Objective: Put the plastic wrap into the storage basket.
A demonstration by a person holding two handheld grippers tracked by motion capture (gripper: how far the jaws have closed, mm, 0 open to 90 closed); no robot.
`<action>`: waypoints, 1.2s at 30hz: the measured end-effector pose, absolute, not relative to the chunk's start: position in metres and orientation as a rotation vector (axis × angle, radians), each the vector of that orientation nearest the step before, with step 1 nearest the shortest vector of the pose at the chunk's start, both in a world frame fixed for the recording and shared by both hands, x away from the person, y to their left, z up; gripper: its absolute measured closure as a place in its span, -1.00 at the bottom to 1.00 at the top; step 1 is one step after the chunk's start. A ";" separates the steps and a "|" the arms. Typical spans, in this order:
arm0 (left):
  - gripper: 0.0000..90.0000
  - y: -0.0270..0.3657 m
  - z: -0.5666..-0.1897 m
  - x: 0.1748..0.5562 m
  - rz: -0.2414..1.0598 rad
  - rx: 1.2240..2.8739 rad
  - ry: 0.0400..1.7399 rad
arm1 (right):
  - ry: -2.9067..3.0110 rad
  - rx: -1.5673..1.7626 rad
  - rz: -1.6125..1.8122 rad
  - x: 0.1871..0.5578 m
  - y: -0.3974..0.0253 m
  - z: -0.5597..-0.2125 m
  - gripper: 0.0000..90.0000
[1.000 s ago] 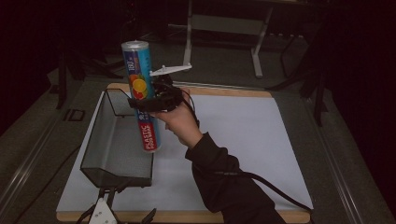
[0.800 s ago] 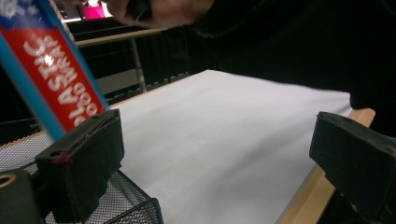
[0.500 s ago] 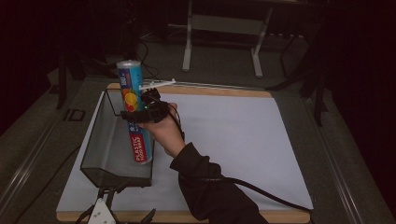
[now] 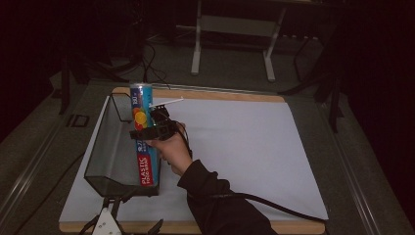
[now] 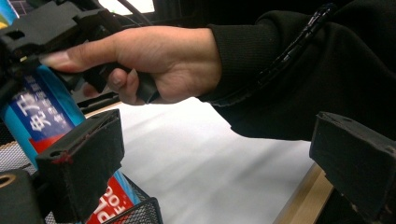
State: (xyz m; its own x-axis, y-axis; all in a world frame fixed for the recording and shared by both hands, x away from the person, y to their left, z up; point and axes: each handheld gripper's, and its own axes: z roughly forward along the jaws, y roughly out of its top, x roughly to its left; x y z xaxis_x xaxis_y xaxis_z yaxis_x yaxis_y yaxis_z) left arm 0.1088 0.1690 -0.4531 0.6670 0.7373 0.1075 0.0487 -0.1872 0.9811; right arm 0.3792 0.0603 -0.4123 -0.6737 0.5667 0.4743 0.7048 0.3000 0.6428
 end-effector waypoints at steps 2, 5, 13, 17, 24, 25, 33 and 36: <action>-0.91 0.169 -0.453 0.109 0.701 1.664 0.649 | -2.411 -1.195 -1.297 0.378 0.062 -0.413 -0.29; -0.91 0.169 -0.453 0.109 0.702 1.664 0.649 | -2.416 -1.215 -1.276 0.378 0.066 -0.417 -0.29; -0.91 0.169 -0.453 0.109 0.705 1.669 0.645 | -2.445 -1.304 -1.381 0.371 0.078 -0.428 -0.29; -0.91 0.170 -0.453 0.108 0.705 1.666 0.642 | -2.414 -1.415 -1.421 0.372 0.083 -0.434 -0.29; -0.91 0.170 -0.453 0.108 0.699 1.664 0.639 | -2.381 -1.512 -1.381 0.383 0.091 -0.444 -0.29; -0.91 0.170 -0.453 0.107 0.698 1.664 0.638 | -2.385 -1.523 -1.391 0.384 0.092 -0.446 -0.29; -0.91 0.171 -0.453 0.108 0.691 1.660 0.639 | -2.316 -1.672 -1.369 0.395 0.091 -0.458 -0.30; -0.91 0.171 -0.453 0.108 0.689 1.662 0.638 | -2.287 -1.720 -1.316 0.403 0.089 -0.463 -0.30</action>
